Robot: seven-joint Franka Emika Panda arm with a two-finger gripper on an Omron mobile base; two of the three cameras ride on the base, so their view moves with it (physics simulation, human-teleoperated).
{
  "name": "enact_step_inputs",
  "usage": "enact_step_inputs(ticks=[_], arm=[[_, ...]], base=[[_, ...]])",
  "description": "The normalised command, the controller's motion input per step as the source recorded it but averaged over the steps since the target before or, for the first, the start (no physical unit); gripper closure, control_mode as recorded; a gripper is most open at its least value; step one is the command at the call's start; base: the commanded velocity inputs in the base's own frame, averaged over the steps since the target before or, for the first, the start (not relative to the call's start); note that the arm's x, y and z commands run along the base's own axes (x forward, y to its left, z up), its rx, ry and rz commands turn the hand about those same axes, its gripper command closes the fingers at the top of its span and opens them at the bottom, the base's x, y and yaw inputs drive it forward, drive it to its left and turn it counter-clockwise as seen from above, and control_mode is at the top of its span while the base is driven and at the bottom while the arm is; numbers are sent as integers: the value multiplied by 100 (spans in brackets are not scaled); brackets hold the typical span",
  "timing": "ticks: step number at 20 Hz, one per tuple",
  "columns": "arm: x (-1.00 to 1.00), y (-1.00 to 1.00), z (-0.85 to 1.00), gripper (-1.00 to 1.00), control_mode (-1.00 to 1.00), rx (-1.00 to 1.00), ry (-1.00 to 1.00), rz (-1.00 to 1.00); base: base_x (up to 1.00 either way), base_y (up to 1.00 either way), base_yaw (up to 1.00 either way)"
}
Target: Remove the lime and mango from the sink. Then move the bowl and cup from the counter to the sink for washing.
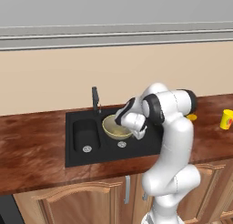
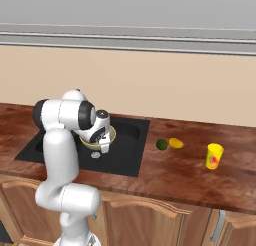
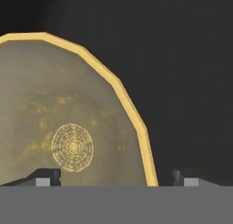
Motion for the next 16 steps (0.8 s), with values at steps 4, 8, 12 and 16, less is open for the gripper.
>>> enact_step_inputs(ticks=[4, 8, 12, 16], arm=[[-12, -3, 20, -100, -100, 0, 0, 0], [-13, -6, 24, -100, -100, -1, 0, 0], [-14, -11, 27, -100, -100, 0, 0, 0], [-15, -11, 26, -100, -100, 0, 0, 0]], base=[[0, 0, 0], [0, 0, 0], [0, 0, 0], [0, 0, 0]])
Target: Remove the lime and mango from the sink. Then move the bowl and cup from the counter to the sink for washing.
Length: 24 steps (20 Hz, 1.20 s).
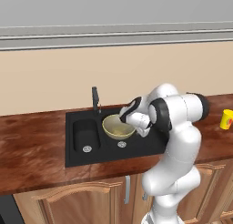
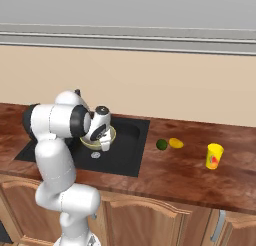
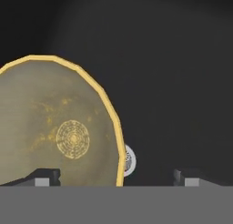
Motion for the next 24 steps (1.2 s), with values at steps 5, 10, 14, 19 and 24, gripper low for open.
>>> enact_step_inputs(ticks=[5, 10, 14, 19, 24], arm=[[-15, -11, 27, -100, -100, -4, 0, 3], [-18, -13, 30, -100, -100, -6, 0, 14], [-19, -11, 32, -100, -100, -8, 0, 18], [-18, -11, 33, -100, -100, -7, 0, 14], [-19, -14, 32, -100, -100, -8, 0, 11]], base=[[0, 0, 0], [0, 0, 0], [0, 0, 0], [0, 0, 0], [0, 0, 0]])
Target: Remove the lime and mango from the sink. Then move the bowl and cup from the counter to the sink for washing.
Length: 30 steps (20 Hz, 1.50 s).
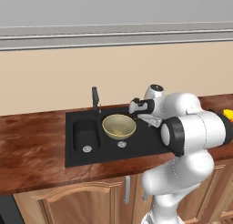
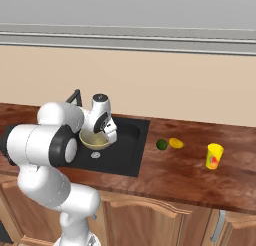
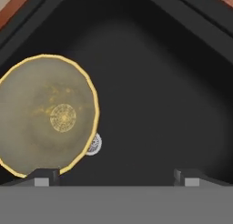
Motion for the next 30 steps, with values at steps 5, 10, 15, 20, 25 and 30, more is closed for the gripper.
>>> enact_step_inputs(ticks=[5, 10, 15, 20, 25, 30], arm=[[-20, -15, 30, -100, -100, -7, 0, 10], [-25, -15, 23, -100, -100, -8, -9, 9], [-24, -19, 22, -100, -100, -4, -8, 6], [-23, -22, 23, -100, -100, -2, -3, 3], [-17, -26, 21, -100, -100, 0, 0, 0], [-5, -23, 15, -100, -100, -1, 5, 0]], base=[[0, 0, 0], [0, 0, 0], [0, 0, 0], [0, 0, 0], [0, 0, 0], [0, 0, 0]])
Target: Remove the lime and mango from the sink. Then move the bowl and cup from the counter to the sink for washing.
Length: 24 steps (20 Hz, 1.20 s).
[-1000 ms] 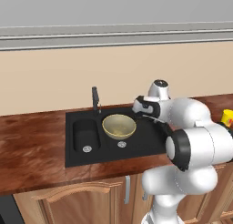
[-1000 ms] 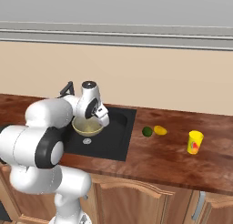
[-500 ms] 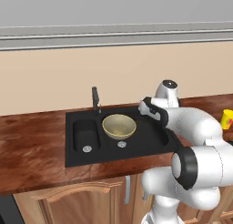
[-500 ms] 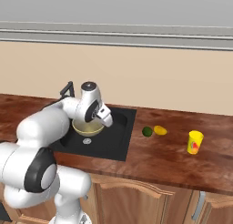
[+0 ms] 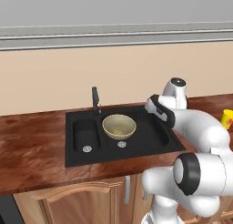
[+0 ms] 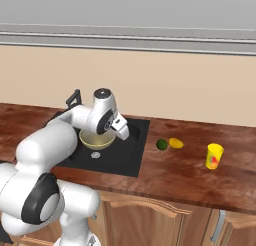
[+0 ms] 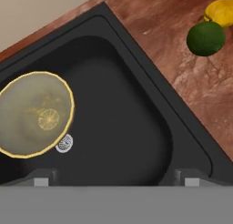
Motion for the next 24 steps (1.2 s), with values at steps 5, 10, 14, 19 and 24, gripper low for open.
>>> enact_step_inputs(ticks=[5, 10, 14, 19, 24], arm=[[0, -25, 9, -100, -100, -2, 3, 0], [0, -25, 9, -100, -100, -2, 0, 0], [0, -26, 8, -100, -100, -1, 0, 1], [0, -25, 9, -100, -100, 0, 2, 2], [0, -29, 9, -100, -100, 0, 4, 2]], base=[[0, 0, 0], [0, 0, 0], [0, 0, 0], [0, 0, 0], [0, 0, 0]])
